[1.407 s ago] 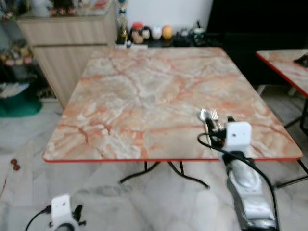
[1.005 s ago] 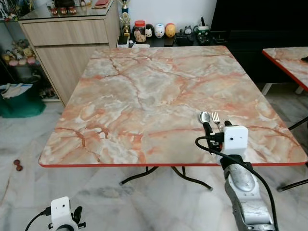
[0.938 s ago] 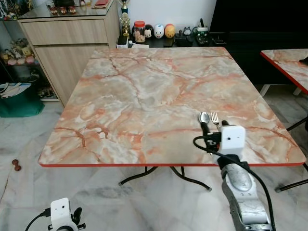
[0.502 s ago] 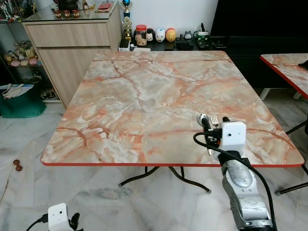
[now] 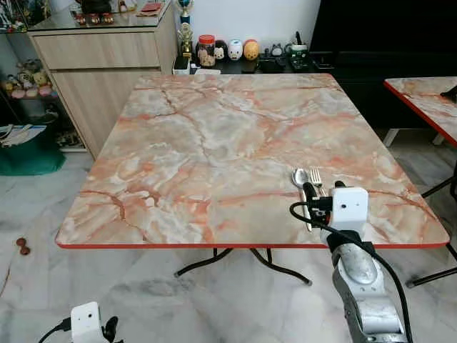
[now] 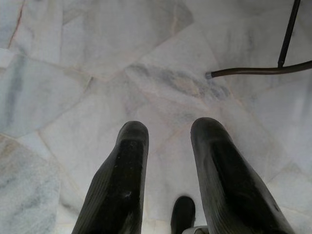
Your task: Setting the table
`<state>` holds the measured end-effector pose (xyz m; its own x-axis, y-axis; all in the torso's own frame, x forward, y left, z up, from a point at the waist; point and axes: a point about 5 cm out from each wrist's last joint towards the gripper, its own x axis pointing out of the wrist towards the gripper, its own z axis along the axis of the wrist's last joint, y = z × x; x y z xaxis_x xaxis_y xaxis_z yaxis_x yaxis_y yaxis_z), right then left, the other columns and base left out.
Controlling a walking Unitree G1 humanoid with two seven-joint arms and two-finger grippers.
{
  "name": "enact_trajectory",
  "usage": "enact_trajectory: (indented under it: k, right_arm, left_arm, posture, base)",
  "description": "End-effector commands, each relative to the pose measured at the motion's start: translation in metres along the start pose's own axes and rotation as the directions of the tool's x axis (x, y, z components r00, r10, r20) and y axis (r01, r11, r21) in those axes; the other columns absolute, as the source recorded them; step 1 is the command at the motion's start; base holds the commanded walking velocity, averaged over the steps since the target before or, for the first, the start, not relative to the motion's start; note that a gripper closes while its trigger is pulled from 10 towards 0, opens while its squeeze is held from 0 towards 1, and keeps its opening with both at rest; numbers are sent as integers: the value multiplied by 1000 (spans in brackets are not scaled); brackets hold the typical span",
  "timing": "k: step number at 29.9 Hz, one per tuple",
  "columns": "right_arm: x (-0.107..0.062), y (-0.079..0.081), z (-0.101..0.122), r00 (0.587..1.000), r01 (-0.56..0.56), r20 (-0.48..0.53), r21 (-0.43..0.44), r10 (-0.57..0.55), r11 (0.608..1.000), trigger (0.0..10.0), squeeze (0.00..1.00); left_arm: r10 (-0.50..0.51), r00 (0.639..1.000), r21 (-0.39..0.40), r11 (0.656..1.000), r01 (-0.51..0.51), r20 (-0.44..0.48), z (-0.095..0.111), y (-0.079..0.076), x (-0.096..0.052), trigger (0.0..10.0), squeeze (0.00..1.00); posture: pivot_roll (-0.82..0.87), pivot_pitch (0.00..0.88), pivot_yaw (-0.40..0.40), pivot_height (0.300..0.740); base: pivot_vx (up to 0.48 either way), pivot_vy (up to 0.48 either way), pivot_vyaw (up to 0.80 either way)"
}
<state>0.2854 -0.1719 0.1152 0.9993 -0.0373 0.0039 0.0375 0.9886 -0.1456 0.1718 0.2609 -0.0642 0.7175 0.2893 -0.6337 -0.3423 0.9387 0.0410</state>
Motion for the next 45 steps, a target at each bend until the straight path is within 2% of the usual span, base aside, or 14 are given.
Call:
enact_trajectory:
  k: [1,18,28,32,33,34,41,45]
  right_arm:
    - [-1,-2,3,1000,7,7,3,-7,1000,10000,0]
    - [-1,-5,4,1000,12,5,-6,-12,1000,10000,0]
    - [-4,-11,3,1000,26,0,-18,-26,1000,10000,0]
    - [-7,-13,-4,998,46,-41,-2,-46,999,10000,0]
    - [-7,-13,-7,997,51,-62,-1,-51,999,10000,329]
    - [-7,-13,-8,997,44,-66,3,-44,999,10000,1000]
    - [3,-15,-14,986,59,-158,-7,-60,998,10000,1000]
    - [7,-14,-16,983,52,-178,-14,-53,999,10000,1000]
  left_arm:
    - [13,1000,10,1000,-13,-3,-2,6,-2,10000,0]
    - [11,1000,14,1000,-11,-2,-4,5,-3,10000,0]
    - [16,1000,36,999,-15,-23,-10,9,-5,10000,0]
    - [8,999,41,999,-7,-33,-12,7,-6,10000,0]
    - [5,999,41,999,-3,-35,-12,6,-6,10000,0]
    - [3,999,41,999,-1,-36,-13,5,-6,10000,0]
    - [-1,999,40,999,3,-36,-12,4,-5,10000,0]
    - [-2,999,41,999,4,-38,-12,4,-5,10000,0]
  posture:
    - [-45,0,4,740]
    - [-51,0,1,740]
    - [-63,0,2,740]
    - [-62,0,2,740]
    - [-63,0,2,740]
    - [-63,0,2,740]
    - [-61,0,-1,740]
    - [-55,0,-3,740]
  base:
    - [240,0,0]
    - [267,0,0]
    - [0,0,0]
    - [0,0,0]
    - [0,0,0]
    - [0,0,0]
    - [0,0,0]
    - [0,0,0]
